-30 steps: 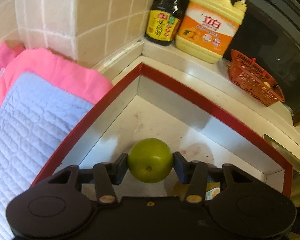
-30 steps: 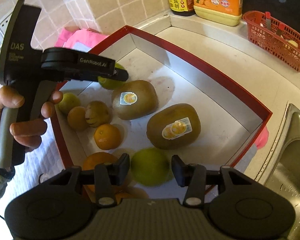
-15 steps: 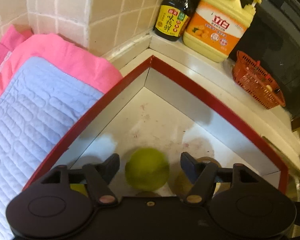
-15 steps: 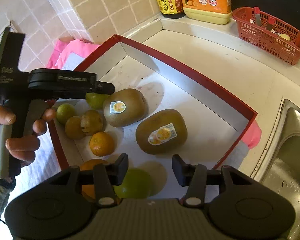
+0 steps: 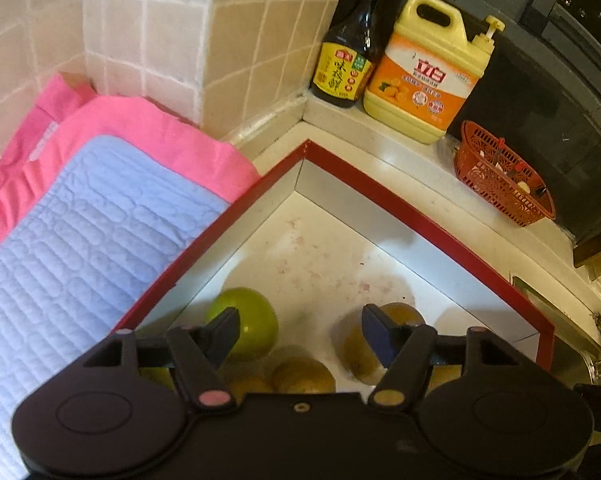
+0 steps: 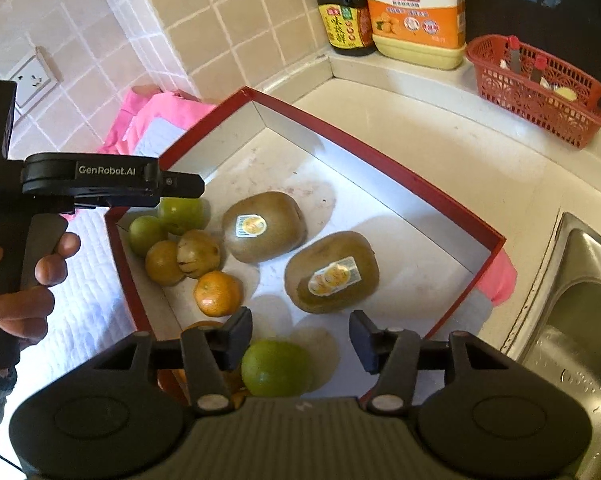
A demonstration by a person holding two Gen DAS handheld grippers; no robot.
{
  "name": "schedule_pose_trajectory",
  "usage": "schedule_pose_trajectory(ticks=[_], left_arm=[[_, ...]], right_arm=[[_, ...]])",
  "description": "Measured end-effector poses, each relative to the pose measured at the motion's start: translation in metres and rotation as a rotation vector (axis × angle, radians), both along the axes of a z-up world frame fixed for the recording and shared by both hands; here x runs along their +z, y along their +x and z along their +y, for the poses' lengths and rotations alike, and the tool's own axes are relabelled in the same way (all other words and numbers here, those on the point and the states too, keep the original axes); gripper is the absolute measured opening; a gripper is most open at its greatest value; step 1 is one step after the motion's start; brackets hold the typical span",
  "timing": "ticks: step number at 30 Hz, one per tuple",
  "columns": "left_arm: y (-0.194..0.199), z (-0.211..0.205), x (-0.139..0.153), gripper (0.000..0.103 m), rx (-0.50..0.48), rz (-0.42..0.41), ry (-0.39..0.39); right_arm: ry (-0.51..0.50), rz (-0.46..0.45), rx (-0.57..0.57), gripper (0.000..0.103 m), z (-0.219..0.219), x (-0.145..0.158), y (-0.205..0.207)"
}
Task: Organize fruits
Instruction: 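Open both grippers to drop the green apples into the box, then grasp a mandarin on the mat with the left gripper while the right gripper moves back to the mat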
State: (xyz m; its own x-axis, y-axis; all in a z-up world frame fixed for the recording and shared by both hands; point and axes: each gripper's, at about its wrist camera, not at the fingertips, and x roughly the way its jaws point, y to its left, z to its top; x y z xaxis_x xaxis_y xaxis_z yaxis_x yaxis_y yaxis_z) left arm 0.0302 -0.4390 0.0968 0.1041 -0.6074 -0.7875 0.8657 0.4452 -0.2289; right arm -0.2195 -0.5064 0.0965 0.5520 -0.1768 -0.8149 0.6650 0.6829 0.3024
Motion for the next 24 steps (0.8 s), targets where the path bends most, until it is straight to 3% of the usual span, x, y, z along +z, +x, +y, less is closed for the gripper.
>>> schedule_pose_trajectory(ticks=[8,13,18,24], left_arm=[[0.000,0.057,0.031,0.080,0.050,-0.048,-0.073],[0.008,0.115,0.052,0.080,0.123,-0.129,-0.097],[0.031,0.189,0.066,0.080,0.297,-0.167,-0.109],[0.073,0.269,0.058,0.074,0.527,-0.106,-0.095]], right_arm=[[-0.062,-0.011,0.059,0.059,0.021,0.025,0.005],[-0.099,-0.027,0.127,0.061,0.048,0.041,0.022],[-0.106,-0.043,0.235,0.062,0.081,0.049,0.053],[-0.078,-0.051,0.340,0.062,0.124,0.050,0.088]])
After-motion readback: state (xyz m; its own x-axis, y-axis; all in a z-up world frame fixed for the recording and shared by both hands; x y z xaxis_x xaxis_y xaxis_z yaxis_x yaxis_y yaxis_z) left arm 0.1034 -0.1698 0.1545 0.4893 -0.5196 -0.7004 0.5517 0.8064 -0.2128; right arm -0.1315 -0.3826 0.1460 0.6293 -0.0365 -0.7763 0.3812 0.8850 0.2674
